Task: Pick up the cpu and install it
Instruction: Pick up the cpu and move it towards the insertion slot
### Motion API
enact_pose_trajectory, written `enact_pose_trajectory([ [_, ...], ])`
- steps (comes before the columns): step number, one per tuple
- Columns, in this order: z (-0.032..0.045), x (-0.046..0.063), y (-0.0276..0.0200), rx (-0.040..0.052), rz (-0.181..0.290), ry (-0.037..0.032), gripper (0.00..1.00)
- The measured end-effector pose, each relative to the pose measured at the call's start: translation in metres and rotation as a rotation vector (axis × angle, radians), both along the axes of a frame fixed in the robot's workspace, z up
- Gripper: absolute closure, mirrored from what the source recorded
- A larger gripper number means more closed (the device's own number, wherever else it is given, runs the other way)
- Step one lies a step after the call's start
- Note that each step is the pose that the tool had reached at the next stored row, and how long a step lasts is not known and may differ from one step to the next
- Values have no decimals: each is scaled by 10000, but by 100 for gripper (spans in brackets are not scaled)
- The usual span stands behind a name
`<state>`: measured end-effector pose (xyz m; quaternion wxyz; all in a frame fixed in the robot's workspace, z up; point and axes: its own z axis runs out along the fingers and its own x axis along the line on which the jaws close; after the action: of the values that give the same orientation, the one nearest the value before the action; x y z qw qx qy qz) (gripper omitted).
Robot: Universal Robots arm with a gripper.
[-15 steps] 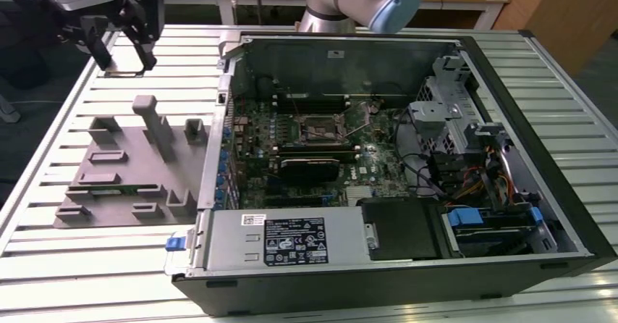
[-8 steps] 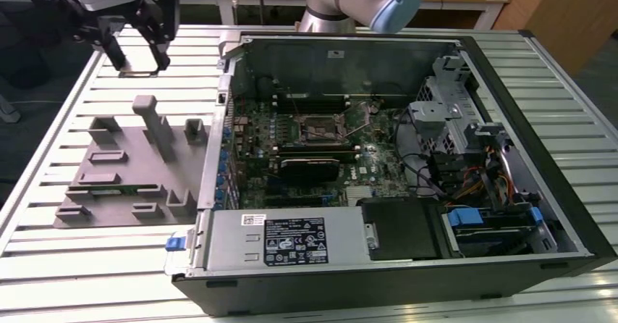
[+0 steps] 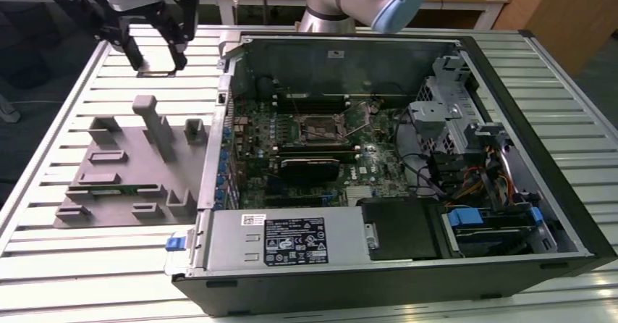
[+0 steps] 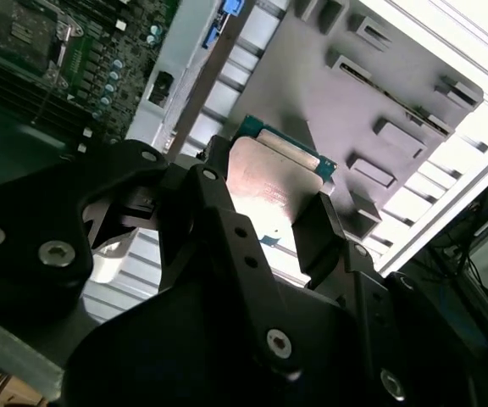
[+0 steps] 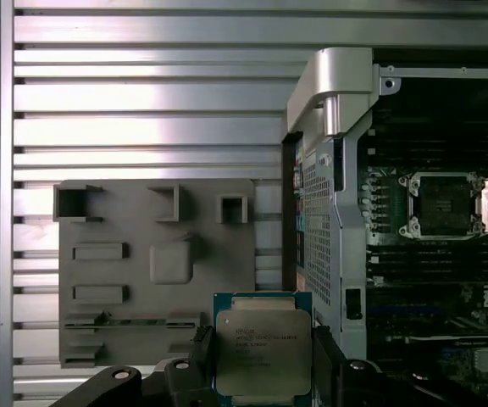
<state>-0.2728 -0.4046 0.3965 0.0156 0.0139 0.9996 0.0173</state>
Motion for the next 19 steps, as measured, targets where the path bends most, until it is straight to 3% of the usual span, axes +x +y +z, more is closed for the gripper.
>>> enact_pose_trajectory([
  [19,1,547,0,-2,0,1,45],
])
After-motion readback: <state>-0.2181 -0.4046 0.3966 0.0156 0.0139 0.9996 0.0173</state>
